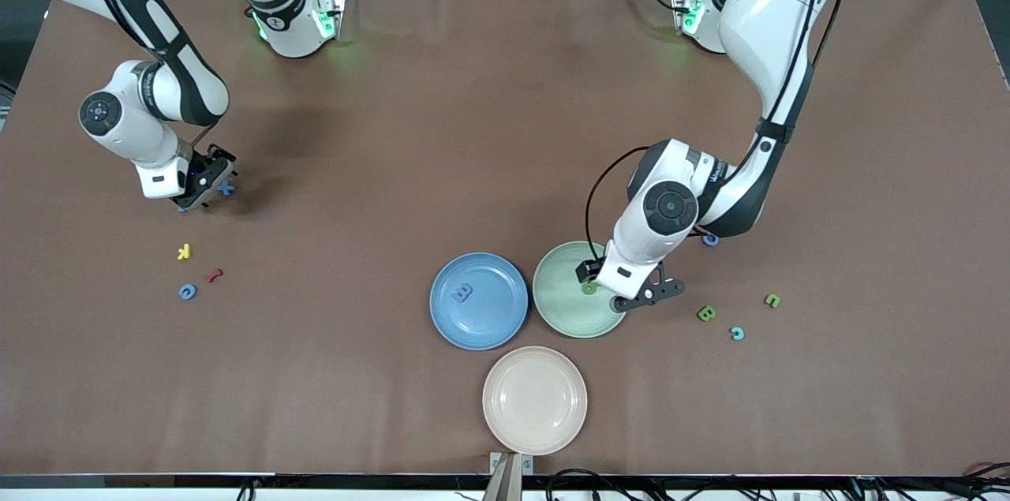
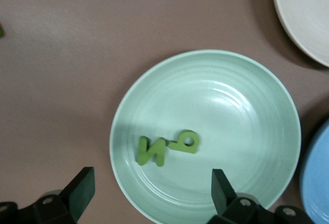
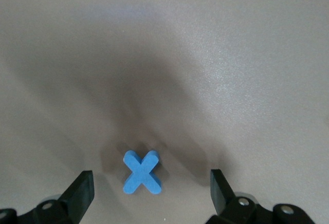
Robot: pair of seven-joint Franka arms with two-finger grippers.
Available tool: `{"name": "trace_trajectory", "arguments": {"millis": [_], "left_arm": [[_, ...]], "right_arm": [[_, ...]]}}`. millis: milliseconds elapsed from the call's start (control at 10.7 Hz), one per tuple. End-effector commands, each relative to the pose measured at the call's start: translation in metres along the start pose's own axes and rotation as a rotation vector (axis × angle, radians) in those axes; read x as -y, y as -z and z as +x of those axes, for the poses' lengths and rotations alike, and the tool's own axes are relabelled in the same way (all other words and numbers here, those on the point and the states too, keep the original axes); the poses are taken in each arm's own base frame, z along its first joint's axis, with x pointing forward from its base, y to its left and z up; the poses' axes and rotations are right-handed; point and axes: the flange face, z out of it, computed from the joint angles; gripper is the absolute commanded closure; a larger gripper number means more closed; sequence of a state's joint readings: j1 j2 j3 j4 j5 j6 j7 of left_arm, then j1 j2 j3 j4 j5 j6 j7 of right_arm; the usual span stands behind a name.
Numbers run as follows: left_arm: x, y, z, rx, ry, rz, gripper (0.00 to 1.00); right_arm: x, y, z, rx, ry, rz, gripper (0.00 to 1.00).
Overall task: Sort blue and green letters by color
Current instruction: 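Carry the green N into the green plate and open the left gripper, then grasp the blue x with the right gripper while the left gripper withdraws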
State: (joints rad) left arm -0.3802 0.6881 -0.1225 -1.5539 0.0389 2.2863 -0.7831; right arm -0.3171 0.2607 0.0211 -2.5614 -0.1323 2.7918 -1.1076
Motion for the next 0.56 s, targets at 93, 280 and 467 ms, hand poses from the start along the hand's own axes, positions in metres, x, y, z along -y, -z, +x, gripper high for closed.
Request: {"name": "trace_trajectory", "arguments": {"millis": [93, 280, 467], "left_arm": [[0.068, 0.013, 0.035, 0.006, -0.152, 0.049, 0.00], [0.112, 0.020, 0.052, 0.021, -0.247, 0.049, 0.00], [0.155, 0.023, 0.069, 0.026, -0.364, 0.076, 0.00]], "right_arm": [[0.003, -0.006, -0.004, -0.021, -0.019, -0.009, 0.00], [0.003, -0.006, -0.003, -0.021, -0.017, -0.009, 0.39], [0.003, -0.006, -0.002, -0.021, -0.016, -0.009, 1.00]]}}
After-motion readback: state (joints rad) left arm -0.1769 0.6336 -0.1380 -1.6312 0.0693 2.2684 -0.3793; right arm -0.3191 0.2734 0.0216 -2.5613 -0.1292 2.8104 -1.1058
